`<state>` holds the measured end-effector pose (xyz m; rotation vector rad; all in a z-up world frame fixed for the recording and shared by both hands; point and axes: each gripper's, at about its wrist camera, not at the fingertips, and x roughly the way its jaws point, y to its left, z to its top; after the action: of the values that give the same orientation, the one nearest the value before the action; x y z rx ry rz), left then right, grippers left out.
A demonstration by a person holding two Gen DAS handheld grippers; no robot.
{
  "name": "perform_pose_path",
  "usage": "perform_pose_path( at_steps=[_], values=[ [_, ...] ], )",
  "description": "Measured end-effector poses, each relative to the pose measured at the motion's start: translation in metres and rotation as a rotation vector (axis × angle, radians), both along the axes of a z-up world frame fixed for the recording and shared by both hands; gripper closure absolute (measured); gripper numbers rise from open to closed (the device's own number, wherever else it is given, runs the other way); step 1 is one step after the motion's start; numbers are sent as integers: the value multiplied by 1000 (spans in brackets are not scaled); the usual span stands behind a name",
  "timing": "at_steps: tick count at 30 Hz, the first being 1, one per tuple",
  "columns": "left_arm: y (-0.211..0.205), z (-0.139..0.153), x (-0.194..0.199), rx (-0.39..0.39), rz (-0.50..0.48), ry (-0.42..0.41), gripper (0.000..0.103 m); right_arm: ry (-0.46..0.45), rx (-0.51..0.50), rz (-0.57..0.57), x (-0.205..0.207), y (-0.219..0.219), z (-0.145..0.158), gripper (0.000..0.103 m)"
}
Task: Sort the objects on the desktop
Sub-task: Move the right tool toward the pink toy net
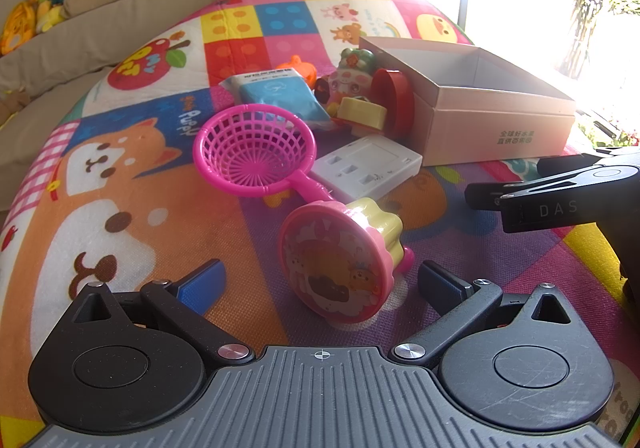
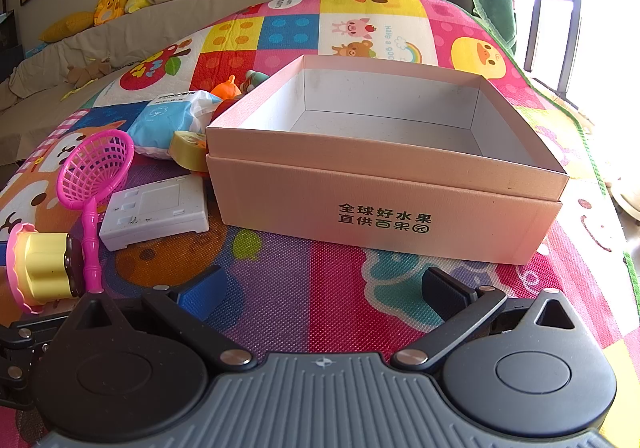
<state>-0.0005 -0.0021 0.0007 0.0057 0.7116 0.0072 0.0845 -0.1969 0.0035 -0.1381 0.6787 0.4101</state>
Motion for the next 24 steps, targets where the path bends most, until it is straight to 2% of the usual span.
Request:
perform_pose_path(
  at_steps=[24],
  values=[
    [-1,0,-1,0,-1,2,0,5,3,-1,0,0,1,0]
  ],
)
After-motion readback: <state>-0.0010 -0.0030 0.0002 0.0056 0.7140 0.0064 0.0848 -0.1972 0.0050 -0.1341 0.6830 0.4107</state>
